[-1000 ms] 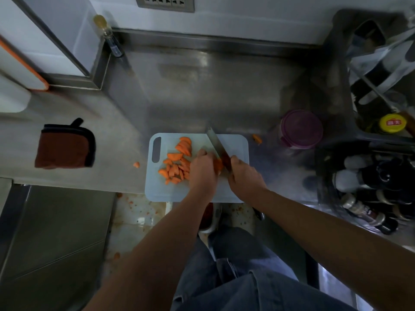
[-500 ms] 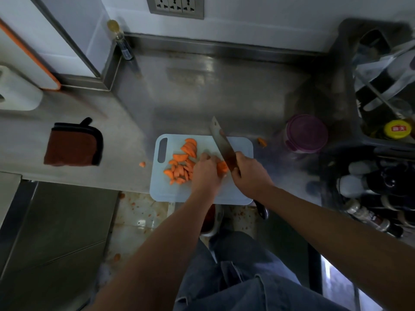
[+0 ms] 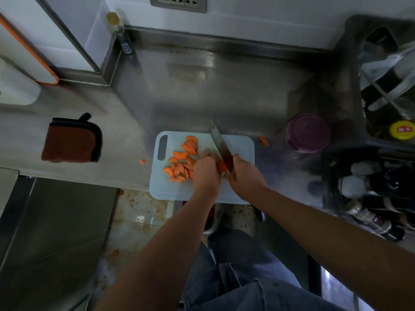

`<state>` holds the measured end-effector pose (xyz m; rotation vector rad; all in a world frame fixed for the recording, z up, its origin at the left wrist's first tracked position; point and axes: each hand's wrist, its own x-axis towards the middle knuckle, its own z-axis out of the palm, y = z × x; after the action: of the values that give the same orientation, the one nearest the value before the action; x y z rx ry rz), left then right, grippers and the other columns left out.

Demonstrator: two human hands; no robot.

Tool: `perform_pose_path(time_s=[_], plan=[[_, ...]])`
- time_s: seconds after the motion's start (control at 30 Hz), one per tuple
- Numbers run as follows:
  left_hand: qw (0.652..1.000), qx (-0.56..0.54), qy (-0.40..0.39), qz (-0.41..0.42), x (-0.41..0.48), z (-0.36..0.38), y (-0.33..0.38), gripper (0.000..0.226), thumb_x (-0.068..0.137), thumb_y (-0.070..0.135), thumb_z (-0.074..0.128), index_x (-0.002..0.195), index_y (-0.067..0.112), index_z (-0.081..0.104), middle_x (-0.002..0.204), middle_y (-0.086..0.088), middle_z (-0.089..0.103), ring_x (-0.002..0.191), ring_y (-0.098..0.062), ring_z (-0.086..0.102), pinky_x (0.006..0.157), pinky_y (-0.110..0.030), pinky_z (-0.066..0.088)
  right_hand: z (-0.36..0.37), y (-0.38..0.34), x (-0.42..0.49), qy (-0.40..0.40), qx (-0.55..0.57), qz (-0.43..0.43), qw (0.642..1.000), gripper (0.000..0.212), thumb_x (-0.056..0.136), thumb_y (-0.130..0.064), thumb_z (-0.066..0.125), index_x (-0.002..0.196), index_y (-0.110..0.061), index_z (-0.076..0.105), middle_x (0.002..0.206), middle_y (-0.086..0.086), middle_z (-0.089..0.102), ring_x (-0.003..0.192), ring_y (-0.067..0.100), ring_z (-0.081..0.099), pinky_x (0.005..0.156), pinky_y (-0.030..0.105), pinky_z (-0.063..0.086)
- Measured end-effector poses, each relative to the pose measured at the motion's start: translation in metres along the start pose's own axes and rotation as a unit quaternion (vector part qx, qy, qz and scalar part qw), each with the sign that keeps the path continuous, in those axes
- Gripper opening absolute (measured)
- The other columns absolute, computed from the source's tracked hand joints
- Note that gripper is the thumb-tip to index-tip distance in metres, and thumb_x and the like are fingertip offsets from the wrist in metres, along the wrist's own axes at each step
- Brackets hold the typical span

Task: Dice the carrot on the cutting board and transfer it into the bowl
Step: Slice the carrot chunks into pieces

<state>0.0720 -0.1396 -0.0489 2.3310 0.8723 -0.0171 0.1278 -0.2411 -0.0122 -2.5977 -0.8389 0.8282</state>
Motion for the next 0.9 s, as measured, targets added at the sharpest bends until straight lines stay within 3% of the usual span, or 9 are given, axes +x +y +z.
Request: perform_pose_path(time_s=[0.4, 0.6, 0.8, 0.9], plan=[[1.000, 0.011, 0.002, -0.002, -0.001, 0.000, 0.001, 0.009, 0.086, 0.015, 0.067, 0.094, 0.012, 0.071, 0.103, -0.001, 0.059, 0.088, -0.017, 0.059, 0.076, -0.022, 0.043, 0.001, -0.002, 0.002, -0.017, -0.009, 0.016, 1.000, 0.033, 0.097, -0.020, 0.040, 0.127, -0.007, 0.040, 0.102, 0.015, 0.061, 0.091, 0.034, 0.061, 0.079, 0.051, 0.052], [1.000, 0.014, 0.003, -0.006, -0.002, -0.001, 0.002, 0.007, 0.086, 0.012, 0.068, 0.092, 0.011, 0.071, 0.102, -0.001, 0.058, 0.087, -0.018, 0.059, 0.078, -0.026, 0.047, 0.004, -0.003, 0.001, -0.012, -0.015, 0.013, 1.000, 0.029, 0.099, -0.020, 0.037, 0.126, -0.008, 0.040, 0.105, 0.015, 0.061, 0.094, 0.034, 0.062, 0.081, 0.050, 0.051], [1.000, 0.013, -0.009, 0.002, -0.001, -0.005, 0.004, 0.011, 0.085, 0.008, 0.063, 0.092, 0.008, 0.071, 0.103, -0.006, 0.058, 0.087, -0.023, 0.060, 0.080, -0.031, 0.048, 0.000, -0.004, 0.009, 0.001, 0.004, 0.002, 1.000, 0.010, 0.097, -0.017, 0.039, 0.104, -0.011, 0.040, 0.089, 0.009, 0.057, 0.082, 0.035, 0.061, 0.069, 0.045, 0.050], [1.000, 0.013, -0.019, 0.008, -0.002, -0.006, 0.002, 0.018, 0.083, 0.014, 0.068, 0.101, 0.010, 0.069, 0.109, -0.005, 0.057, 0.094, -0.022, 0.059, 0.086, -0.031, 0.047, -0.004, 0.001, 0.008, 0.011, 0.011, 0.004, 1.000, 0.018, 0.097, -0.016, 0.039, 0.115, -0.013, 0.039, 0.086, 0.007, 0.055, 0.077, 0.032, 0.059, 0.065, 0.042, 0.048]])
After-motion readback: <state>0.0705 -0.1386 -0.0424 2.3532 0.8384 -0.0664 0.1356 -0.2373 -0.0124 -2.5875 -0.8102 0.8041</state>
